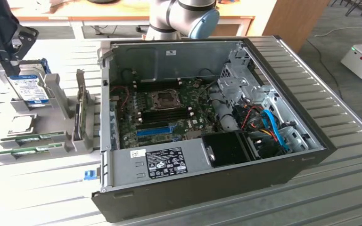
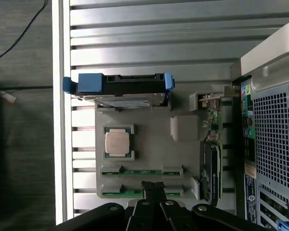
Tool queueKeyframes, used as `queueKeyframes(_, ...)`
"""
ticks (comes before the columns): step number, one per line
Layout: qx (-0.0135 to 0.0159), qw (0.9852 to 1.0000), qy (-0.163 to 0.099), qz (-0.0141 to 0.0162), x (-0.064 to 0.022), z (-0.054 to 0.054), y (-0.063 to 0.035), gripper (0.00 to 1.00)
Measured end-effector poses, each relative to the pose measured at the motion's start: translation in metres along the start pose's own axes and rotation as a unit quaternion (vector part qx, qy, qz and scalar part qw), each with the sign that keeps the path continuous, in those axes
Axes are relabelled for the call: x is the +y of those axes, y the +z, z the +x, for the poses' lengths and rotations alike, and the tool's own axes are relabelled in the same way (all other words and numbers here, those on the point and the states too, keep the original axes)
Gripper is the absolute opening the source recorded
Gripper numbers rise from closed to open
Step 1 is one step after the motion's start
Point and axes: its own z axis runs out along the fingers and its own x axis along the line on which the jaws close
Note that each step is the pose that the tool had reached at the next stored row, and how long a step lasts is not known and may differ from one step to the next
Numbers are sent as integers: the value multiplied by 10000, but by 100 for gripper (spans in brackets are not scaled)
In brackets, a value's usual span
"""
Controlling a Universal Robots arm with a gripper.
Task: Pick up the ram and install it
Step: 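Reach for the ram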
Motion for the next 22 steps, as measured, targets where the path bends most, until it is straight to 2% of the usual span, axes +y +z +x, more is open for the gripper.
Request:
queueKeyframes(2, -62, 10000, -24, -2, 0, 4, 0, 11)
queueKeyframes(4, -137, 9999, -46, -4, 0, 8, 0, 11)
queueKeyframes(13, -142, 9999, -51, -4, -3, 10, 0, 11)
queueKeyframes(22, -142, 9999, -50, -4, -63, 6, -2, 11)
